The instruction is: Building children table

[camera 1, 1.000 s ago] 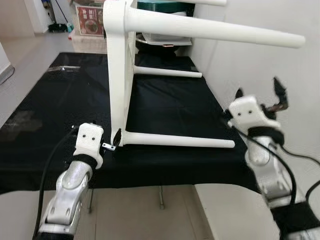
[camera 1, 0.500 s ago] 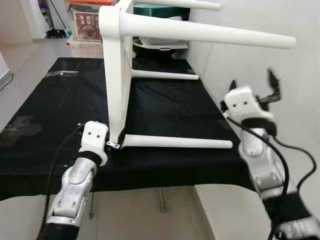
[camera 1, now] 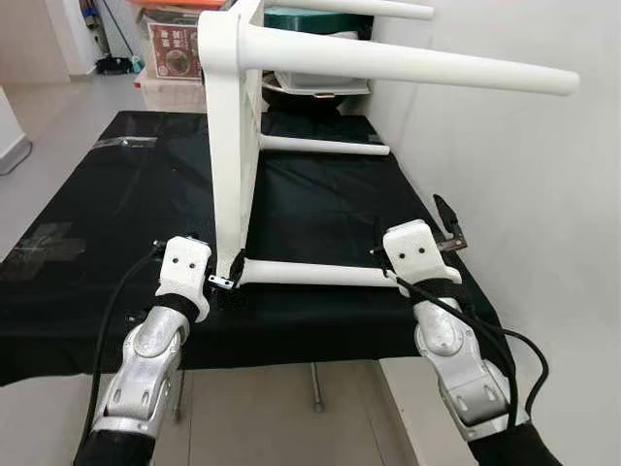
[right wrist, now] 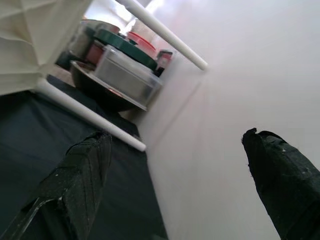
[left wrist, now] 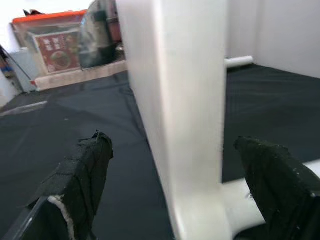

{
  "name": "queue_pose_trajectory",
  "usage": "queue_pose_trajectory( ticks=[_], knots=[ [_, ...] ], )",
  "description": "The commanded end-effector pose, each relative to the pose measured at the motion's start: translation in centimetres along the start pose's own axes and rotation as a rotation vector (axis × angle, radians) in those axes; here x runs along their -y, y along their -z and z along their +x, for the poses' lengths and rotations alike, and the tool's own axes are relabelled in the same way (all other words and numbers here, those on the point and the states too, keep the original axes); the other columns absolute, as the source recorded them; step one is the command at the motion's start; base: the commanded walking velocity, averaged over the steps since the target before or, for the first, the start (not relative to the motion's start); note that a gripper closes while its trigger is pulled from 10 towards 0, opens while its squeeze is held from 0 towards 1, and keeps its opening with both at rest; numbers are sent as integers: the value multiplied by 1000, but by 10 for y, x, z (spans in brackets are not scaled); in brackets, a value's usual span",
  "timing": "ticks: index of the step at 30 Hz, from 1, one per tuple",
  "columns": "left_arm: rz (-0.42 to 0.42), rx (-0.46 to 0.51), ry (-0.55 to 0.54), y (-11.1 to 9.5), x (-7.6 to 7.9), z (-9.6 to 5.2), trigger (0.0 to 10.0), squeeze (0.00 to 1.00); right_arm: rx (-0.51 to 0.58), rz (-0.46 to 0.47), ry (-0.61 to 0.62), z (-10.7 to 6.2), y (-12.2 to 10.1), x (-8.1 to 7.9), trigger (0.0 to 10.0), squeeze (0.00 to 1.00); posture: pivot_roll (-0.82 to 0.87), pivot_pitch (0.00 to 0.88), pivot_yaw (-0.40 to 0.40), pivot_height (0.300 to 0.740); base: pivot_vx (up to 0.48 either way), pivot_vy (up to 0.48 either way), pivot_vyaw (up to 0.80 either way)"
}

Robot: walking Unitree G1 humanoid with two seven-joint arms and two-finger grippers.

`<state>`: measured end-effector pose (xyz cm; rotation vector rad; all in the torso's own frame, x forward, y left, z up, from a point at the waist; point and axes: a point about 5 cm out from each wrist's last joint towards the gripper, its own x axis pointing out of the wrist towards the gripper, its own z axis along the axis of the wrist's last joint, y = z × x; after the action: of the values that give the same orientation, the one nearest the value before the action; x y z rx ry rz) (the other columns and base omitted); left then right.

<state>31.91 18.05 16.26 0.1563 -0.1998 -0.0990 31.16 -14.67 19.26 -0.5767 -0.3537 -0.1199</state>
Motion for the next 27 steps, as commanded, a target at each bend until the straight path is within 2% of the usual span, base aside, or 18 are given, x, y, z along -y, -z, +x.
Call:
queue_pose_trajectory(
  ticks=[1,6,10,13,21,27],
  knots=[
    [-21,-22,-5,7,-2,2,10000,0,-8,-19,42,5,3,9,10000,0,14,0,-64,740,0,0,0],
    [-76,-93,71,24,10,20,10000,0,6,-14,59,8,-3,12,10000,0,-17,0,-39,740,0,0,0],
    [-83,-109,81,27,12,23,10000,0,5,-12,59,6,-4,12,10000,0,-19,0,-37,740,0,0,0],
    [-111,-161,91,34,9,35,10000,0,-16,-7,67,0,-2,10,10000,0,-32,0,-24,740,0,0,0],
    [-98,-155,78,33,5,41,10000,0,-16,-3,87,1,-1,12,10000,0,-35,0,-18,740,0,0,0],
    [-98,-137,56,34,1,39,10000,0,-7,3,84,1,-3,10,10000,0,-25,0,-27,740,0,0,0]
  ],
)
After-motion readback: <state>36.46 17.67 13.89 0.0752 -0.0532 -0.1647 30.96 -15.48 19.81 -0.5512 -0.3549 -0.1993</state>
